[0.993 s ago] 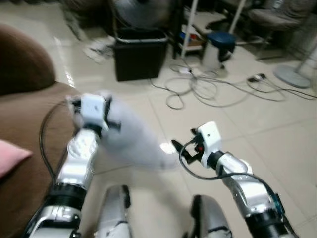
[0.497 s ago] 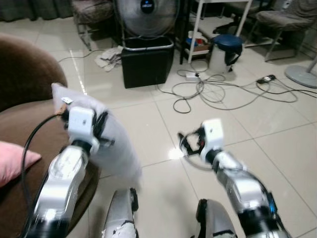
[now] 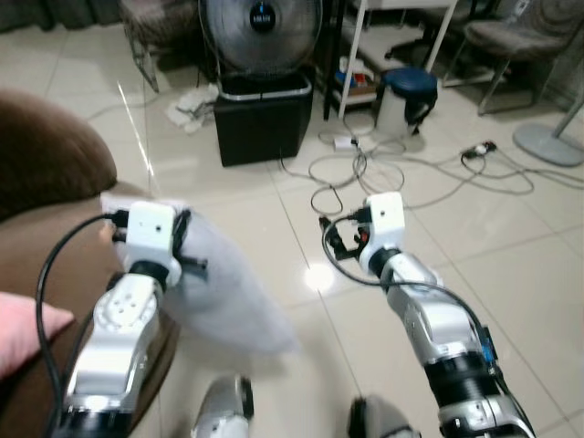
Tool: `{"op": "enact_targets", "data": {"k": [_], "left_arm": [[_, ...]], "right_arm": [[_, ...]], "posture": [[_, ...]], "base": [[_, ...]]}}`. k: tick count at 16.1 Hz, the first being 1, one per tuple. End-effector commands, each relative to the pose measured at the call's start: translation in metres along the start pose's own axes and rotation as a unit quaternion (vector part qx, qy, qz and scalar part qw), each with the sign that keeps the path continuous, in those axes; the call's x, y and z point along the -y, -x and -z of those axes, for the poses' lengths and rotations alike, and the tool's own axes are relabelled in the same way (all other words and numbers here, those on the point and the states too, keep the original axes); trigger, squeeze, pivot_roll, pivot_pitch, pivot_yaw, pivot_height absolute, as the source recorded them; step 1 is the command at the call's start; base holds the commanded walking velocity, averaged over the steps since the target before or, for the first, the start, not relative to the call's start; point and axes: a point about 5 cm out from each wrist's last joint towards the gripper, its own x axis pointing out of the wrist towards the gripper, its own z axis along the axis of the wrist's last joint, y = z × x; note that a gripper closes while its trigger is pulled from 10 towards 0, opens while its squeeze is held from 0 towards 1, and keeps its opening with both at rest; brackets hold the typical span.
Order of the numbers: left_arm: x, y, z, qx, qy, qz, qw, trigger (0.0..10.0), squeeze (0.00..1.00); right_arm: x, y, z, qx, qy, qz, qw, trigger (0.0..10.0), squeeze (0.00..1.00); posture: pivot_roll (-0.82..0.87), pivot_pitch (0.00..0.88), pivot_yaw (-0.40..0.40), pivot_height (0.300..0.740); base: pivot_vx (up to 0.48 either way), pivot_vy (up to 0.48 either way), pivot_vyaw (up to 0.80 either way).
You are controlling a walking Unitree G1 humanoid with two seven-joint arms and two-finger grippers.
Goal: Move the pillow to the sofa from floor
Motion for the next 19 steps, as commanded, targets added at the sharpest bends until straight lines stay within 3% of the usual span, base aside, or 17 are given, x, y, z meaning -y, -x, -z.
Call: {"op": "enact_targets", "data": {"k": [1, 5, 10, 11, 15, 19], "left_arm": [[0.001, -0.006, -0.016, 0.031, -0.011, -0.004, 0.999, 10.0, 0.0], [0.001, -0.004, -0.023, 0.044, -0.042, -0.003, 0.998, 10.0, 0.0], [-0.005, 0.002, -0.017, 0.035, -0.047, -0.018, 0.998, 10.0, 0.0], [-0.004, 0.001, -0.017, 0.034, -0.048, -0.019, 0.998, 10.0, 0.0], [0.003, -0.002, -0.017, 0.031, -0.055, -0.008, 0.998, 10.0, 0.0], [0.004, -0.003, -0.016, 0.027, -0.052, -0.007, 0.998, 10.0, 0.0]], "right_arm": [[0.003, -0.001, 0.0, -0.002, -0.007, 0.006, 1.0, 10.0, 0.0], [0.005, 0.001, 0.006, -0.009, -0.018, 0.014, 1.0, 10.0, 0.0], [0.003, 0.003, 0.005, 0.007, -0.023, 0.014, 1.0, 10.0, 0.0], [0.003, 0.003, 0.007, 0.002, -0.006, 0.022, 1.0, 10.0, 0.0], [0.005, 0.005, 0.013, -0.015, 0.009, 0.023, 1.0, 10.0, 0.0], [0.007, 0.006, 0.013, -0.015, 0.009, 0.023, 1.0, 10.0, 0.0]], "posture": [[0.19, 0.0, -0.036, 0.717], [0.22, 0.0, -0.032, 0.74], [0.22, 0.0, -0.034, 0.74], [0.21, 0.0, -0.032, 0.74], [0.21, 0.0, -0.032, 0.74], [0.19, 0.0, -0.03, 0.74]], "base": [[0.0, 0.0, 0.0], [0.0, 0.0, 0.0], [0.0, 0.0, 0.0], [0.0, 0.0, 0.0], [0.0, -0.425, 0.11], [0.0, -0.48, 0.8]]}}
